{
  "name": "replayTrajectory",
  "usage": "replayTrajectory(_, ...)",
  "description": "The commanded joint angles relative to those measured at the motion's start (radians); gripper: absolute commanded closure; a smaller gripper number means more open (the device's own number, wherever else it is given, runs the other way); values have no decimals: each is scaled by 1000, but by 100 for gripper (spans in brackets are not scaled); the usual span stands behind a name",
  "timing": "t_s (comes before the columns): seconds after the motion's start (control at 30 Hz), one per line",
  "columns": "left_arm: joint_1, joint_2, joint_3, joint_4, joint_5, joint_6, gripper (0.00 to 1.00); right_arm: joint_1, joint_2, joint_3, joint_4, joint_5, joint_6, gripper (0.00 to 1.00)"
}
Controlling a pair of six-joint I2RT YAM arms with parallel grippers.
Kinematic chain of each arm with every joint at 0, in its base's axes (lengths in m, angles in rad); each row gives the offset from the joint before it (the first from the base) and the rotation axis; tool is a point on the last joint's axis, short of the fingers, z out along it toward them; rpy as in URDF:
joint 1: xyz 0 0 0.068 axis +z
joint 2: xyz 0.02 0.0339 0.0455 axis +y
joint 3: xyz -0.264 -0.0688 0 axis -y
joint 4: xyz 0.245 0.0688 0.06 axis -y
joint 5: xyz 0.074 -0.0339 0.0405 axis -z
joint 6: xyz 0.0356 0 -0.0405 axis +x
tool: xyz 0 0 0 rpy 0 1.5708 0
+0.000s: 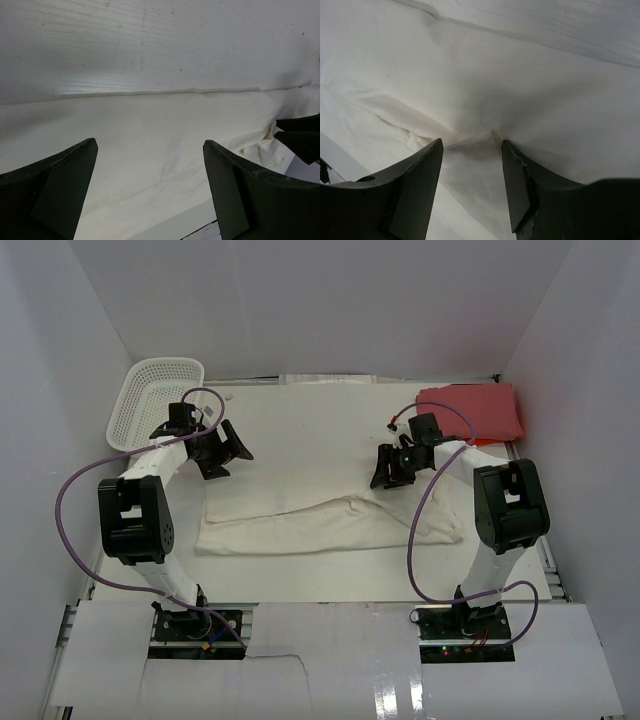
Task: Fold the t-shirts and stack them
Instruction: Fold the other side of the tshirt into a rectangle
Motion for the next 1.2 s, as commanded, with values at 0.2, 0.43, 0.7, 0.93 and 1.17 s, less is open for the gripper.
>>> replayTrajectory(0.2, 2, -43, -19, 12, 18, 19, 2, -43, -8, 27, 13, -10, -34, 44)
replayTrajectory(0.43, 2, -40, -18, 13, 27, 18, 2, -41, 17, 7, 14, -68, -27, 52)
replayTrajectory(0.7, 2, -42, -18, 13, 27, 16, 2, -32, 8, 1, -9, -103, -37, 53)
replayTrajectory(0.93, 2, -43, -18, 12, 27, 18, 2, -32, 0, 5, -21, -134, -44, 85)
replayTrajectory(1.17, 2, -42, -18, 13, 28, 16, 2, -32, -32, -14, -23, -191, -40, 92)
